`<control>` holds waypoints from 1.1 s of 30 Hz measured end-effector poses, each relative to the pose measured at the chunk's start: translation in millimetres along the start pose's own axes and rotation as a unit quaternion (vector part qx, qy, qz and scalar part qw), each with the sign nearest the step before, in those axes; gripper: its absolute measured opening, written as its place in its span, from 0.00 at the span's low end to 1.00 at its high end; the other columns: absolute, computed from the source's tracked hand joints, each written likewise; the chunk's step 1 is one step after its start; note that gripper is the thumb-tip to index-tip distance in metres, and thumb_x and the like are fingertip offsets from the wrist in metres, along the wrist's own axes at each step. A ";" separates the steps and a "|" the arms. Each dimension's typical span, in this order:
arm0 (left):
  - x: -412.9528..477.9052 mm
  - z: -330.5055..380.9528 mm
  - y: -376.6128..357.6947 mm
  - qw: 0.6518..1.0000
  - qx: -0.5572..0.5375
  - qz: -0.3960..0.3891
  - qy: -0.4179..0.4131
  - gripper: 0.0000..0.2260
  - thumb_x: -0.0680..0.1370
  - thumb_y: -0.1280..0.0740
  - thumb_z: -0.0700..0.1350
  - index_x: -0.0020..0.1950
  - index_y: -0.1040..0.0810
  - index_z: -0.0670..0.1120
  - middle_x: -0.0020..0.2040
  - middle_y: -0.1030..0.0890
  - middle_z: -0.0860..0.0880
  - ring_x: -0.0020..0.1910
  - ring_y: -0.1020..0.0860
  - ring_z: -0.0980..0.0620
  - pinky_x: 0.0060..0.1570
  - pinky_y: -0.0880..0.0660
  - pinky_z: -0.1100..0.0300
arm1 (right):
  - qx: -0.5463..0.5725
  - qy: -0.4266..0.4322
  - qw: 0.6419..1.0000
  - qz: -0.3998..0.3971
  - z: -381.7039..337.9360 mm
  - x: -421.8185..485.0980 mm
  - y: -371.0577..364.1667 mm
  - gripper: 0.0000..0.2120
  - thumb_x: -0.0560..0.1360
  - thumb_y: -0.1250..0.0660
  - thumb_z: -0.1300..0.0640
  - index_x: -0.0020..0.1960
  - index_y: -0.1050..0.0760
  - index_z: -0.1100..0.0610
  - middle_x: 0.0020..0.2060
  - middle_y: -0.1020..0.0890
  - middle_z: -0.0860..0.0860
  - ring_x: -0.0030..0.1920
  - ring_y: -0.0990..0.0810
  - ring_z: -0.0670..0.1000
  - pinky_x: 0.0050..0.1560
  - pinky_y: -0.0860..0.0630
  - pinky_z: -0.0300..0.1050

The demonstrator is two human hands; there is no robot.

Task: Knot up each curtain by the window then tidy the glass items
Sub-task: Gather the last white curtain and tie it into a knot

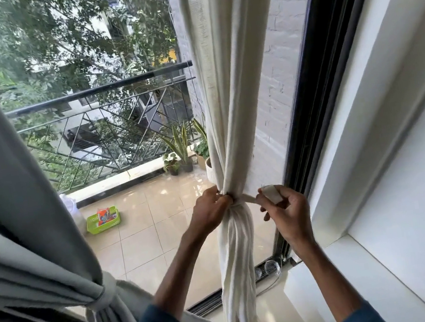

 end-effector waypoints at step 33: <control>-32.8 2.3 -37.0 0.900 -0.422 0.028 0.104 0.12 0.73 0.39 0.31 0.46 0.16 0.39 0.37 0.17 0.42 0.39 0.20 0.49 0.42 0.21 0.59 | -0.418 0.220 0.879 -0.059 -36.9 -15.7 -41.8 0.08 0.69 0.24 0.57 0.48 0.16 0.49 0.39 0.13 0.48 0.37 0.15 0.52 0.34 0.19 0.44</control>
Point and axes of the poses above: each hand's wrist, its own x-axis towards the middle knuckle, its own y-axis out of the back of the hand, z = x × y, the point moved 1 cm from there along x, towards the middle knuckle
